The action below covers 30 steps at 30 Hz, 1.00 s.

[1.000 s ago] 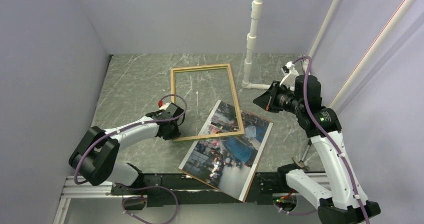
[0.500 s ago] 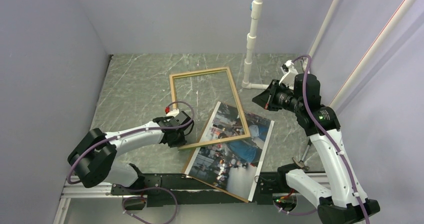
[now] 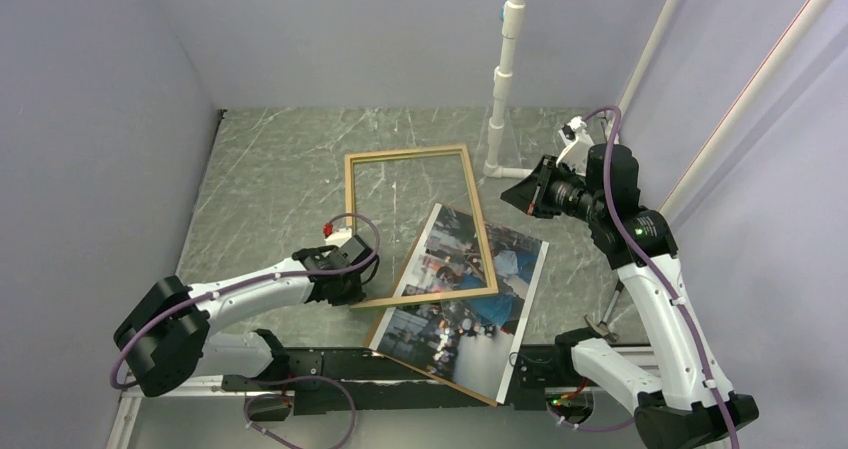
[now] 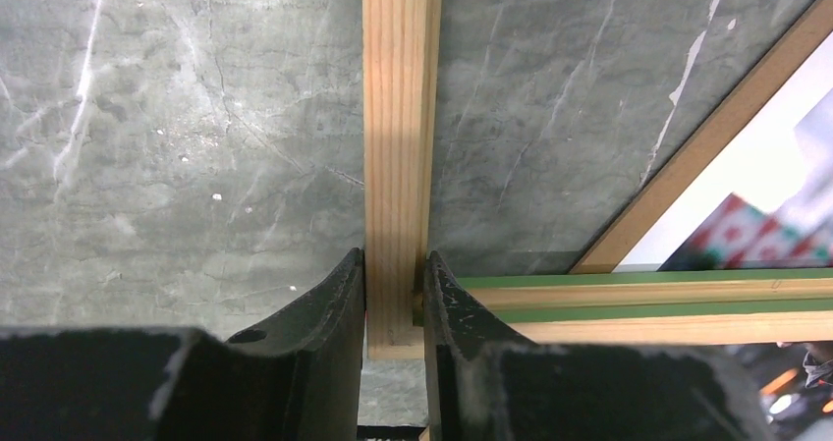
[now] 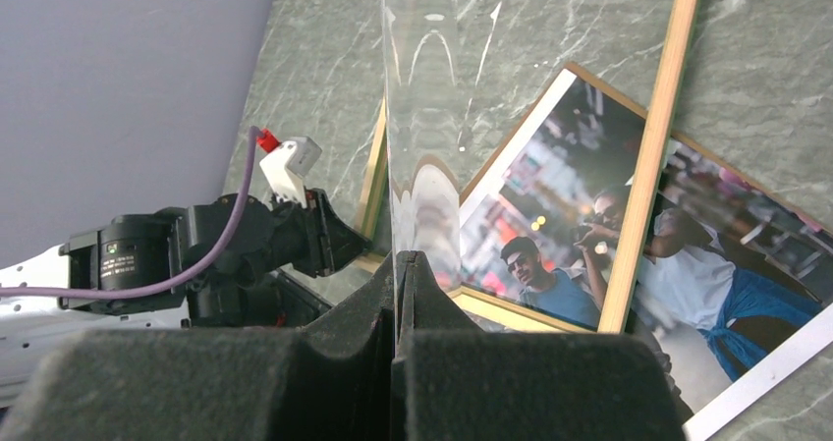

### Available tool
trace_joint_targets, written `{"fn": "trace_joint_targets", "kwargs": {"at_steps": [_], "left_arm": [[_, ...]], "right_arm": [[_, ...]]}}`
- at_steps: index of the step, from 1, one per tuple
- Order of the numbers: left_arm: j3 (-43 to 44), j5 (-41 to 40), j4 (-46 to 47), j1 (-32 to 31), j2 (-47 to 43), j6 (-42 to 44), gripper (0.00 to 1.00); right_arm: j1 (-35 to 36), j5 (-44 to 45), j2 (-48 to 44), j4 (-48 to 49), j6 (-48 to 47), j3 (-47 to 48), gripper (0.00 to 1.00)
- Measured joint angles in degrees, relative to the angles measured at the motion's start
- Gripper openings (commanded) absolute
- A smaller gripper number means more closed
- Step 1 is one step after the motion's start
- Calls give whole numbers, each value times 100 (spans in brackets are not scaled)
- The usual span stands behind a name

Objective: Put the photo into the frame

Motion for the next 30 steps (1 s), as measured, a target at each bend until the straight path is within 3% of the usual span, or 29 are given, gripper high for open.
{"fn": "trace_joint_targets", "kwargs": {"at_steps": [5,9,17,23,30], "left_arm": [[-35,-2,48,0,0,42,63],[-35,9,105,-7,-79,92,86],[282,44,118,133,-599,332,93],[391,564,686,920,-1314,570,99],[391,1121,1488,1582,-1786,474,99]], "right_arm": [[0,-90,48,37,46,0,0],[0,-122,68,48,83,0,0],[0,-332,181,175,173,-2,0],[2,-616,448,341,243,-111,0],[7,-855,918,498,280,-125,0]]}}
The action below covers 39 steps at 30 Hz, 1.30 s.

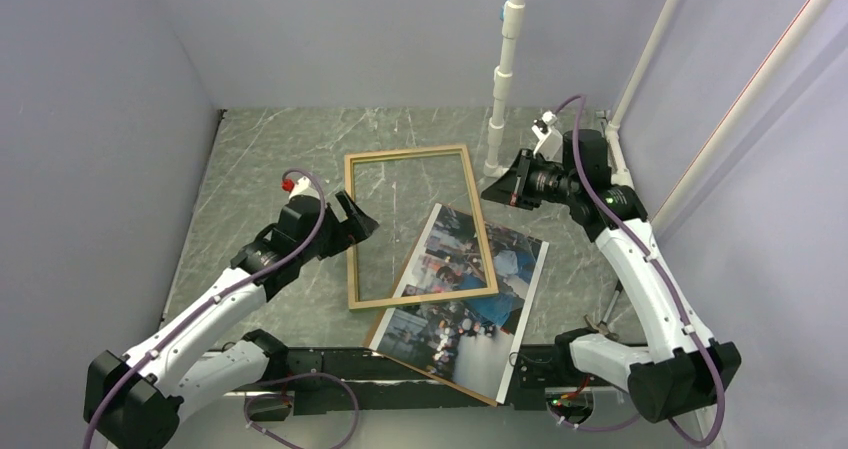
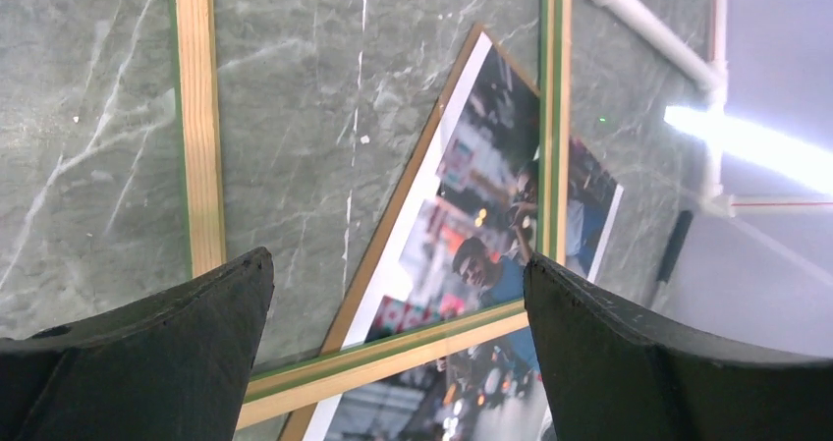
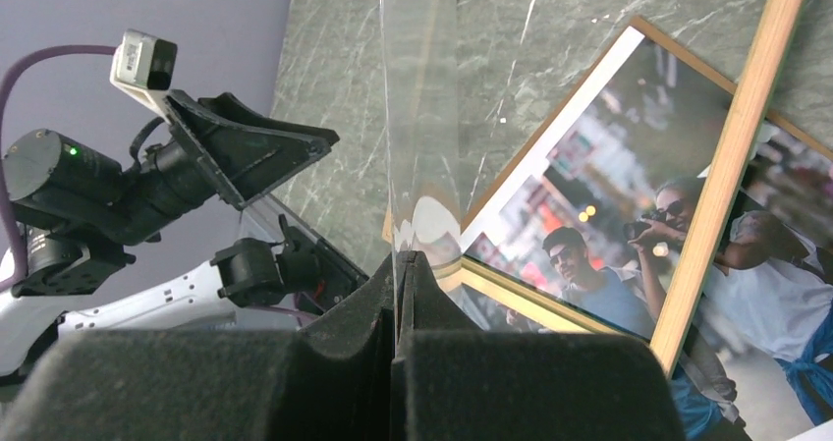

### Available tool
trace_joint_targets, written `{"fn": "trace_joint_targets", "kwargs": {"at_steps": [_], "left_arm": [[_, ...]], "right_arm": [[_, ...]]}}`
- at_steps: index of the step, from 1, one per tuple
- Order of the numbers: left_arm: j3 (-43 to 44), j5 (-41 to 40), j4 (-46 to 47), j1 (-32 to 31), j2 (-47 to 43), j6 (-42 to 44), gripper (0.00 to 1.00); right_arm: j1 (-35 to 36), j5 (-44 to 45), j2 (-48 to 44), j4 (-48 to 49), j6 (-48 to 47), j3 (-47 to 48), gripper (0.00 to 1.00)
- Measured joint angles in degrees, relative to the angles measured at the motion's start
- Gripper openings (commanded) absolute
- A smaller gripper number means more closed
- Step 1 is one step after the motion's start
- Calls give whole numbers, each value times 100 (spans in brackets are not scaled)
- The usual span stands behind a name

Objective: Put the photo into the frame

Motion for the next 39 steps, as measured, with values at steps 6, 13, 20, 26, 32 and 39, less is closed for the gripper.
{"fn": "trace_joint_targets", "kwargs": {"at_steps": [6,13,20,26,32,39], "left_arm": [[0,79,76,258,-15,-190,99],[-46,-55,-330,308,61,-267,99],[-48,-293,-970,321,721,-267,99],[-59,-605,-1438,321,1016,-236,99],[-262,-680,-1368,328,844,-219,96],[-422,-669,-1220,382,1043,-98,71]], "right_arm": [[17,-66,422,177,52,28,0],[140,-138,1029,570,271,227,0],[341,-22,1491,907,577,472,0],[446,212,1932,1108,811,953,0],[455,304,2190,1412,1158,999,0],[455,326,2771,1440,1246,1491,0]]}}
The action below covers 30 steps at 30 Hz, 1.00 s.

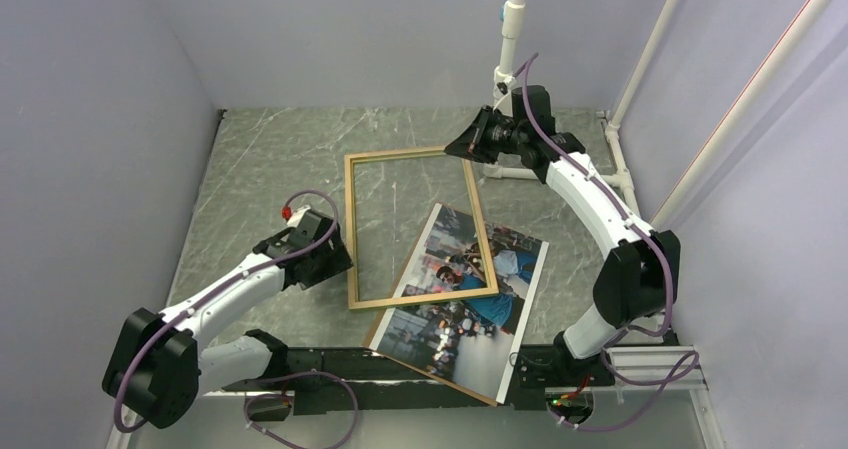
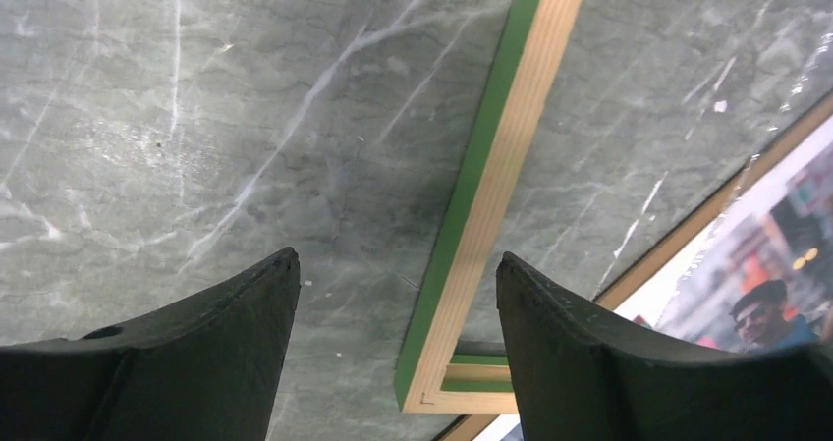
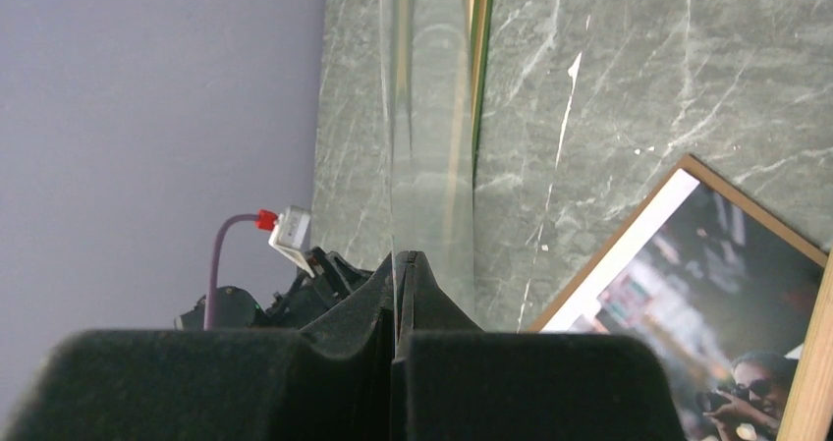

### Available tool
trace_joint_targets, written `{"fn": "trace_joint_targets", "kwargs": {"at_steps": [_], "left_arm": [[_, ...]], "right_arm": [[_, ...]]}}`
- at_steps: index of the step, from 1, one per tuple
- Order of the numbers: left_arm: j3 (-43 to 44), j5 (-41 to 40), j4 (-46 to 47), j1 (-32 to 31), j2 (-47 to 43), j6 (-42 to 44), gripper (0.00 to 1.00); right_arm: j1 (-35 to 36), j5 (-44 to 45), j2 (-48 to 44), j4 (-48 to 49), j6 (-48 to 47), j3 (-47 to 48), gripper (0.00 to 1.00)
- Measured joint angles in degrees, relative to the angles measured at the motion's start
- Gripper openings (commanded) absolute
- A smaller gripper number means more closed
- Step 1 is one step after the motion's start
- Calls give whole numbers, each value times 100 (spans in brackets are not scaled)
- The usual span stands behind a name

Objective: Put the photo into the frame

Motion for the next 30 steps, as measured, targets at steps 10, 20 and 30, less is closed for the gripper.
{"fn": "trace_joint_targets", "kwargs": {"at_steps": [10,20,30], "left_arm": [[-435,94,254,258,-7,70,64],[-466,131,328,289,2,92,70],[-457,411,682,289,-175,304,65]], "right_arm": [[0,-9,164,282,210,107,0],[0,-26,205,680,411,-155,0],[0,-28,240,835,516,-186,0]]}}
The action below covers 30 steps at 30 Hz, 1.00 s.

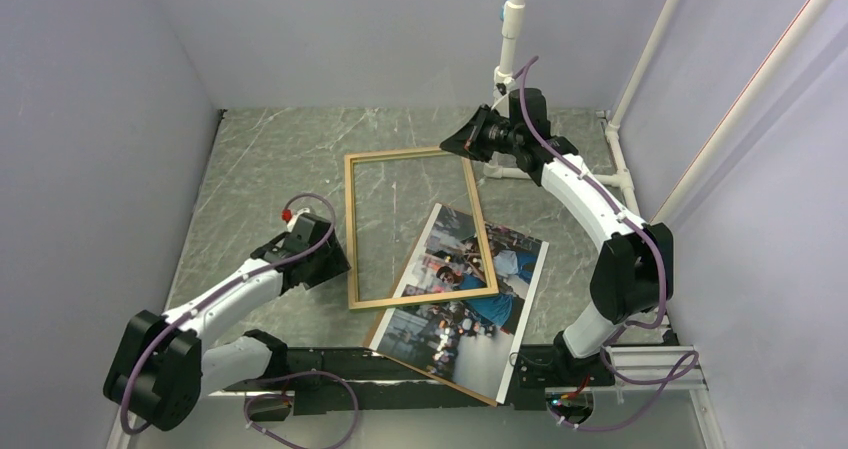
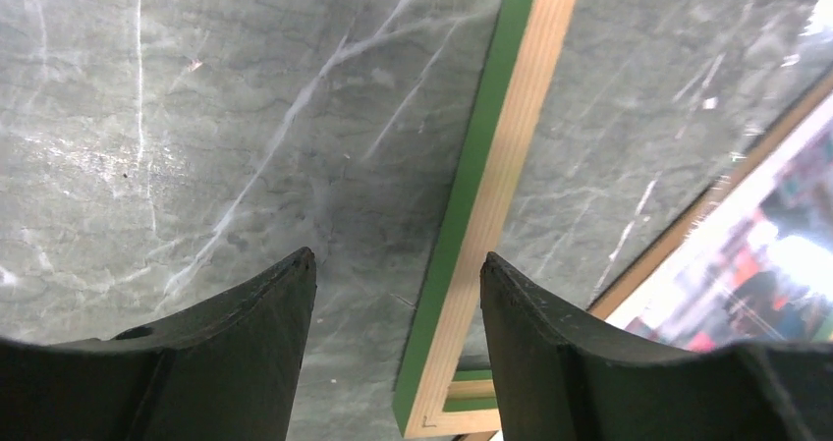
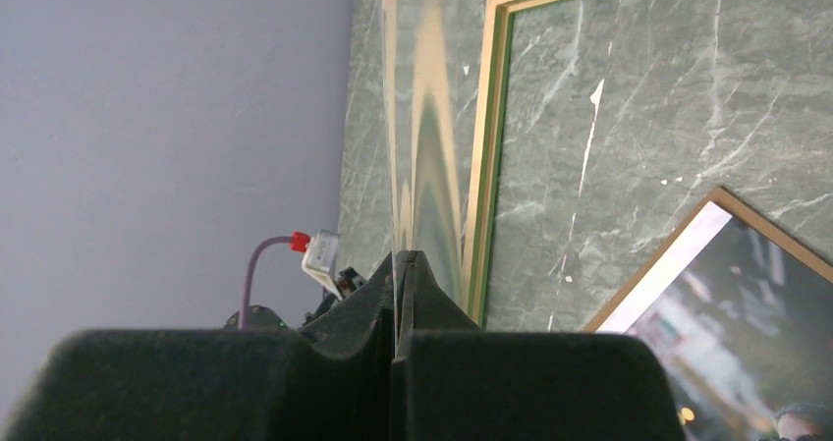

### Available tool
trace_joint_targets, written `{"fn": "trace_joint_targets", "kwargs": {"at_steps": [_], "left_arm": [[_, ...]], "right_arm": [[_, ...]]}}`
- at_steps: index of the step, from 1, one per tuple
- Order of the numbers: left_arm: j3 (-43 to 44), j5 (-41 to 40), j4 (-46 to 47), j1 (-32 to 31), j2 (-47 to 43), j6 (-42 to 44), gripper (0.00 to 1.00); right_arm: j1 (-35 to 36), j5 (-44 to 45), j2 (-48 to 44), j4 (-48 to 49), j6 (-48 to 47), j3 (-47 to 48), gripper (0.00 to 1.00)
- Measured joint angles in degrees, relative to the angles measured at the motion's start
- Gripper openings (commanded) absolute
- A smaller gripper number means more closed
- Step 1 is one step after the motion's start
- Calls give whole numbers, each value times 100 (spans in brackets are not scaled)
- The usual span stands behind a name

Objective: Put the photo into the frame

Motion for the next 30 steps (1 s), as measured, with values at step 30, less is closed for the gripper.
{"fn": "trace_joint_targets", "kwargs": {"at_steps": [30], "left_arm": [[133,94,68,15,522,133,59]], "right_arm": [[138,-144,208,1121,918,-1113,0]]}}
